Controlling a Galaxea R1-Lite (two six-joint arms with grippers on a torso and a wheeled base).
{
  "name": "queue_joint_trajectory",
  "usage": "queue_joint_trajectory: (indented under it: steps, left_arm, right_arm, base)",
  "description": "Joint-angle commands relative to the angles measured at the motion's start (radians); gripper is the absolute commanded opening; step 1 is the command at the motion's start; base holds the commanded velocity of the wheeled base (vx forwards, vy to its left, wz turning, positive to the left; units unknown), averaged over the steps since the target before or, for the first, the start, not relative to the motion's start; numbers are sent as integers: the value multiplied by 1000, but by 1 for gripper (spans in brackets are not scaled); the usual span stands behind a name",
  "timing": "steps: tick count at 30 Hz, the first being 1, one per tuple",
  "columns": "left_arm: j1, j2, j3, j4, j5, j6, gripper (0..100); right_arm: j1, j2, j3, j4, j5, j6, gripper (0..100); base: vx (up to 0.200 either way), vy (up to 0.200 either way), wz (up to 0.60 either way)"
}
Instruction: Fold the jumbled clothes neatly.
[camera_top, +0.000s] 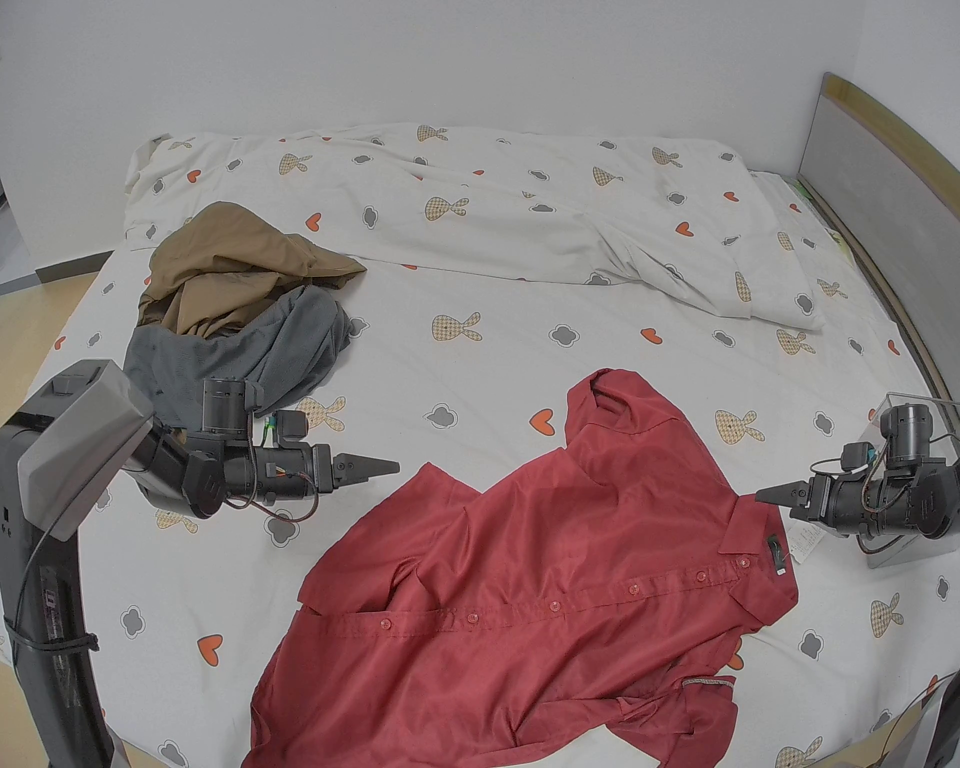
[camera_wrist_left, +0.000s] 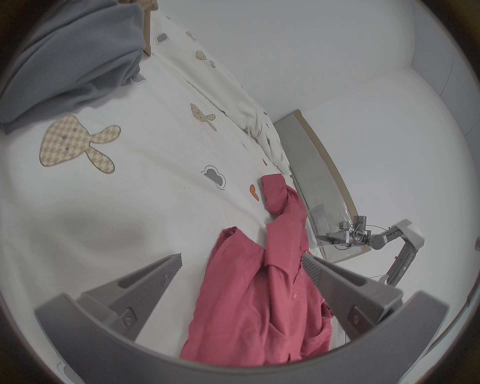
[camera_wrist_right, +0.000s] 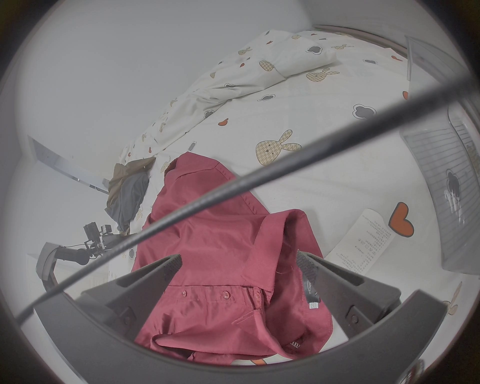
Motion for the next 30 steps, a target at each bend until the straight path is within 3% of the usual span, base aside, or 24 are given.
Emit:
queue_joint_trajectory:
  steps: [1, 18, 19, 30]
  left_arm:
    - [-20, 59, -22, 0, 0, 11, 100]
    - [-78, 110, -51, 1, 0, 11, 100]
    - [-78, 110, -51, 1, 0, 11, 0]
    - [-77, 111, -56, -3, 2, 11, 0]
  right_arm:
    - [2, 3, 2, 0, 0, 1, 100]
    - [9, 4, 14, 0, 0, 1, 100]
    - [9, 4, 14, 0, 0, 1, 100]
    - [5, 15, 7, -1, 0, 1, 100]
  base:
    - [0, 0, 0]
    - [0, 0, 0]
    - [0, 0, 0]
    - [0, 0, 0]
